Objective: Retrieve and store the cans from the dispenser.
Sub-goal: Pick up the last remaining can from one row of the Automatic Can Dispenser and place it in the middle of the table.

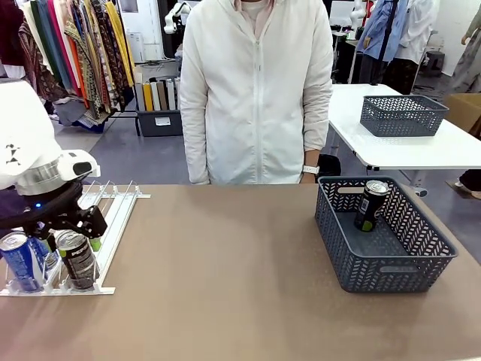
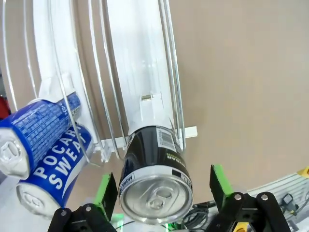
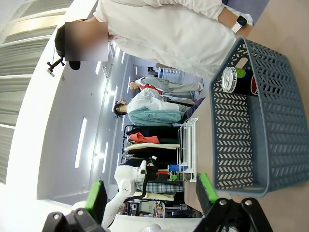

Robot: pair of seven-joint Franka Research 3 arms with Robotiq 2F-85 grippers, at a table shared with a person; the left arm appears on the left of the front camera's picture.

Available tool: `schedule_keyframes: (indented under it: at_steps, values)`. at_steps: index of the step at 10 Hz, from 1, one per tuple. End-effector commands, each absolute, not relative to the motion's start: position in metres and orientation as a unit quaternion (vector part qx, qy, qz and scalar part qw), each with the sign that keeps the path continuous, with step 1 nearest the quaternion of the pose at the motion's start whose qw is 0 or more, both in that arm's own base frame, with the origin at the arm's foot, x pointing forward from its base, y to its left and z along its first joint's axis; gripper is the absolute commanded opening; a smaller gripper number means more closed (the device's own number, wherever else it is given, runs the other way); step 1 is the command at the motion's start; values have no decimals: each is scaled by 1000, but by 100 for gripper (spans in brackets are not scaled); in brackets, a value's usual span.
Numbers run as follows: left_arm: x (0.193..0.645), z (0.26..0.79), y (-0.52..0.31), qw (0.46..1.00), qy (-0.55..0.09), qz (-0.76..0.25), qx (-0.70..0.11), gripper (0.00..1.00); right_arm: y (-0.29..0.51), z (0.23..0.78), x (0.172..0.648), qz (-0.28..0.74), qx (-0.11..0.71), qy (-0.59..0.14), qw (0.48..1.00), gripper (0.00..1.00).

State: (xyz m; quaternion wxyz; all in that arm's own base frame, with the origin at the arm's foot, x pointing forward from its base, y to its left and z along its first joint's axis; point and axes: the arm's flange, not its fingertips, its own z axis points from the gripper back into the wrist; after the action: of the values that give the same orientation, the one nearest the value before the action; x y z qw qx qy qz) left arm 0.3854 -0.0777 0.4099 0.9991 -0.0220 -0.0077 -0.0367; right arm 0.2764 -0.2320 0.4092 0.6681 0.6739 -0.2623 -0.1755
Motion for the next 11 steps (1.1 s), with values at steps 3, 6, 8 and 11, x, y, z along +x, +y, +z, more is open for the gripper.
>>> schedule_keyframes:
  at_steps: [3,6,8,11]
  values:
    - [393,406,-80,1000,3,-30,-8,100,-232,413,274,-174,675,-256,670,100]
    - [395,403,-77,1000,3,-18,0,3,-232,413,274,-174,675,-256,670,100]
    - [396,406,-76,1000,0,-17,1,0,-232,413,274,-174,675,-256,670,100]
    - [395,411,-72,1000,-6,-13,-3,0,-232,413,274,-174,675,-256,670,100]
